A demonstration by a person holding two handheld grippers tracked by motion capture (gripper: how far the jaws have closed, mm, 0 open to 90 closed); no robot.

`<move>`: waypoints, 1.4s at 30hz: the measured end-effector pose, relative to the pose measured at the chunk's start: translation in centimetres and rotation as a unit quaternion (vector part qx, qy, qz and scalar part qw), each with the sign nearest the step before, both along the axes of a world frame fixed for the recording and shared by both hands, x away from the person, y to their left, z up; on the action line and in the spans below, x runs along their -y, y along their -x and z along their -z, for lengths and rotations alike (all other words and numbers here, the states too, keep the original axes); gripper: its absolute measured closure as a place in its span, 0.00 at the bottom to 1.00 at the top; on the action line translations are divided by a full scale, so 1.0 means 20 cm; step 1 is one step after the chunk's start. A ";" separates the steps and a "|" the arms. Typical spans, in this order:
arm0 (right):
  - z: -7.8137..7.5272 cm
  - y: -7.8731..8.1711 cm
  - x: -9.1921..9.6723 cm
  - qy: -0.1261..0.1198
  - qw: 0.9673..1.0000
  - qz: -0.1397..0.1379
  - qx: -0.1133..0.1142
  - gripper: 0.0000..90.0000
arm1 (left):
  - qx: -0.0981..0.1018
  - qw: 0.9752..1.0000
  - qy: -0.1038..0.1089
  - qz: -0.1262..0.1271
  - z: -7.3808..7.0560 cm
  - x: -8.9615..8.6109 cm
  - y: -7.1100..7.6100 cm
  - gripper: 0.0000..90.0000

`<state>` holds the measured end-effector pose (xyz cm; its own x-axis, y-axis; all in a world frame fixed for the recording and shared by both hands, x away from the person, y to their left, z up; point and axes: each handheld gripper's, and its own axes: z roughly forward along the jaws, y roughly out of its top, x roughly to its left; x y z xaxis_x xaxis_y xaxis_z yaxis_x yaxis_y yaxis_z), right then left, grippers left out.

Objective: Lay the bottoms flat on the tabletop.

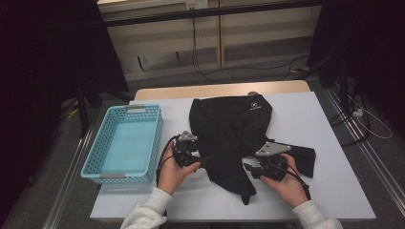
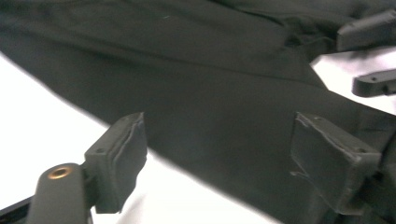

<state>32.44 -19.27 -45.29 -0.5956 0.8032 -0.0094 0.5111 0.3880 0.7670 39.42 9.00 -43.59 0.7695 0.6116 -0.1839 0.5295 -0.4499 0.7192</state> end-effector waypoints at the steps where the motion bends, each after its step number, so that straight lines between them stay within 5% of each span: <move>1: 0.00 0.00 0.01 -0.004 1.000 0.006 0.002 0.45 | -0.002 1.000 0.001 0.011 0.00 0.02 0.01 0.27; 9: 0.00 -0.01 0.06 -0.004 1.000 0.024 0.005 0.38 | 0.010 0.999 -0.010 0.030 0.07 0.11 0.03 0.45; 22: 0.02 -0.02 0.05 0.001 1.000 0.024 0.000 0.38 | -0.031 0.998 -0.029 0.038 0.06 0.13 0.06 0.95; 42: 0.04 -0.04 0.05 0.012 0.999 0.028 -0.010 0.38 | -0.057 0.998 -0.004 0.007 0.03 -0.03 0.06 1.00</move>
